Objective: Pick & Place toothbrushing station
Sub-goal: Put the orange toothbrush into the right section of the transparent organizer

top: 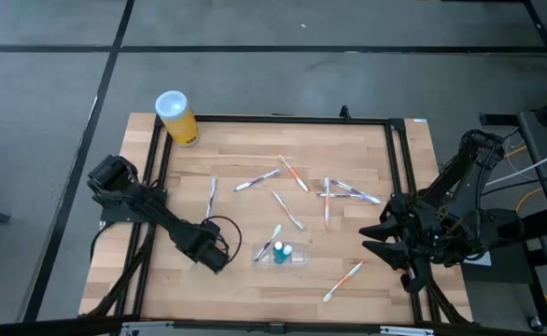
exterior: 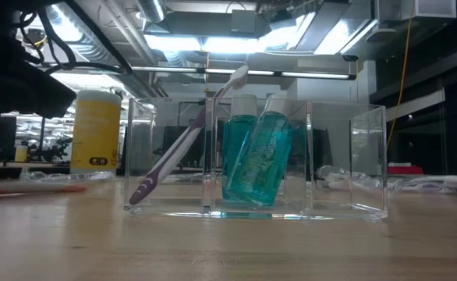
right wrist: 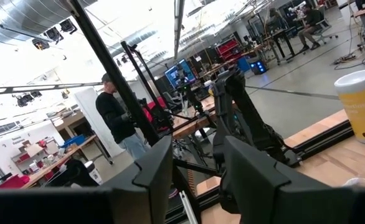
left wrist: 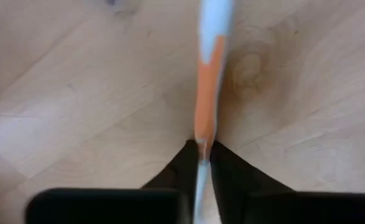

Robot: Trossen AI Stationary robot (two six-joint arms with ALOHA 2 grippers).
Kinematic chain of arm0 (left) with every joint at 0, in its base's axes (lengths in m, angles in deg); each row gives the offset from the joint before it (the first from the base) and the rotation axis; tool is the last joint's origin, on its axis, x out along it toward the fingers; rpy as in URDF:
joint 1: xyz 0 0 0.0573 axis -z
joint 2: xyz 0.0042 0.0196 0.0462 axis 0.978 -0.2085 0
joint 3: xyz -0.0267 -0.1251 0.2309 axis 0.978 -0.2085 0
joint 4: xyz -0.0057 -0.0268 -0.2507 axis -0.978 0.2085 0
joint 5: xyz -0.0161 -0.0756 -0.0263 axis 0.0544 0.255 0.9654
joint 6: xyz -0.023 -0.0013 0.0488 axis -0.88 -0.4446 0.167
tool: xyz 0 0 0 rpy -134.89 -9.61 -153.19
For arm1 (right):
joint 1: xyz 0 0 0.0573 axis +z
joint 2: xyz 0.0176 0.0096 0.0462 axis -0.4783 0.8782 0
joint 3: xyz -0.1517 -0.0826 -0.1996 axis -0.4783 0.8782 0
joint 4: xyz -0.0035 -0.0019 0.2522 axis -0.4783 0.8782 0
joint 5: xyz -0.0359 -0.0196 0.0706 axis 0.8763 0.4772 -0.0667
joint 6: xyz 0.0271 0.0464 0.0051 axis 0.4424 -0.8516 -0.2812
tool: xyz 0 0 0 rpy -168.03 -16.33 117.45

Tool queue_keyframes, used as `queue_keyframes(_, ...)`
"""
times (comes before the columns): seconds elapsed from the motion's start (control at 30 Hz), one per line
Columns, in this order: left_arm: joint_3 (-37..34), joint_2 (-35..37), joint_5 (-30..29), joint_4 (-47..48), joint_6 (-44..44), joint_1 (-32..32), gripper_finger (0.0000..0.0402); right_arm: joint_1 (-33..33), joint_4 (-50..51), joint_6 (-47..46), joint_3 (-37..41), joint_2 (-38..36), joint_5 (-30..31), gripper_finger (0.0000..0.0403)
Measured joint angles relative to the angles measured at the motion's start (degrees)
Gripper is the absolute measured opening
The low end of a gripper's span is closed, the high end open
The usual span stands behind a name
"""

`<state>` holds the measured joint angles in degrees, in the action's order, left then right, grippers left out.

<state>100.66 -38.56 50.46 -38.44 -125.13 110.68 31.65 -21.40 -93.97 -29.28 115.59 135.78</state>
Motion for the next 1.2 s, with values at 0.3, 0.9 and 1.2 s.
queue_keyframes(0.3,-1.4,6.1,-5.7,-4.2,2.4,-2.2,0.0005,0.0,0.9,0.4,0.0,0.0,0.0,0.0148)
queue_keyframes(0.9,-1.0,28.9,-22.7,-13.5,0.9,-2.4,0.0001,-4.9,9.2,-8.2,0.0,0.0,-7.7,0.0149)
queue_keyframes(1.2,-0.9,19.4,-7.6,-13.4,1.0,-2.0,0.0062,-5.0,9.0,-8.3,0.0,0.0,-7.3,0.0149)
